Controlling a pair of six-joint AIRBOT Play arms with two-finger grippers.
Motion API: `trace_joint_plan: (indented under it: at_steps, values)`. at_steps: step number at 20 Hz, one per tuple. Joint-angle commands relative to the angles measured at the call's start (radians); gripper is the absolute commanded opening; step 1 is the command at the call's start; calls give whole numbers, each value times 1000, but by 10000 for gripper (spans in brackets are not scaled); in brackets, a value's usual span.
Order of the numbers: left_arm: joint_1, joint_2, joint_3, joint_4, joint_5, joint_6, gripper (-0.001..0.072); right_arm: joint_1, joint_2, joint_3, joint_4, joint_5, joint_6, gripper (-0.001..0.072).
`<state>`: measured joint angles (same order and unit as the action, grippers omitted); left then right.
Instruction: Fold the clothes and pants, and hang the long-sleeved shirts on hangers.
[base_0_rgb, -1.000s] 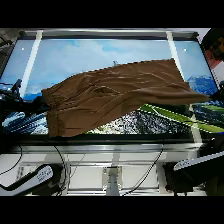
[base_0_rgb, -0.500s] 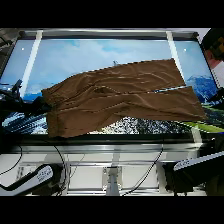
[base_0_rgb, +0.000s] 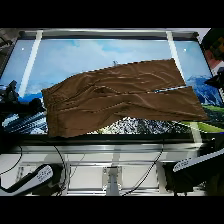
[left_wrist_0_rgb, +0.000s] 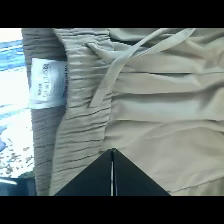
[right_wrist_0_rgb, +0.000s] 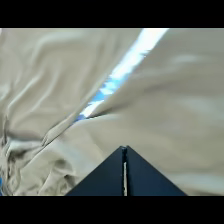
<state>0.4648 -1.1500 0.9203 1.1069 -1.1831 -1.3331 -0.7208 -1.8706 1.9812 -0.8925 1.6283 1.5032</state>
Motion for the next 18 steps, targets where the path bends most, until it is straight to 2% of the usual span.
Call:
trace_joint_plan:
  at_steps: [1,3,5,7,8,9,10,11,18]
  values:
    - [24,64,-88,8,9,-14,16,74,0,6,93,-23,-77,9]
    - [72,133,-200,8,5,-12,17,91,0,-9,179,-17,-99,9]
    - [128,202,-301,8,-34,52,17,92,0,-49,259,0,-113,11]
    - [166,241,-354,8,-101,128,24,94,-1,-80,270,-18,-109,14]
    - [167,243,-357,8,-127,197,117,98,-1,-88,270,-32,-109,21]
    - [166,243,-357,7,-141,254,259,101,-2,-89,270,-32,-109,76]
    - [166,243,-356,8,-138,277,346,106,-2,-89,270,-35,-109,216]
    - [167,242,-356,13,-129,279,363,109,-2,-89,271,-36,-109,289]
    - [167,238,-356,52,-23,279,369,111,-2,-89,270,-32,-109,288]
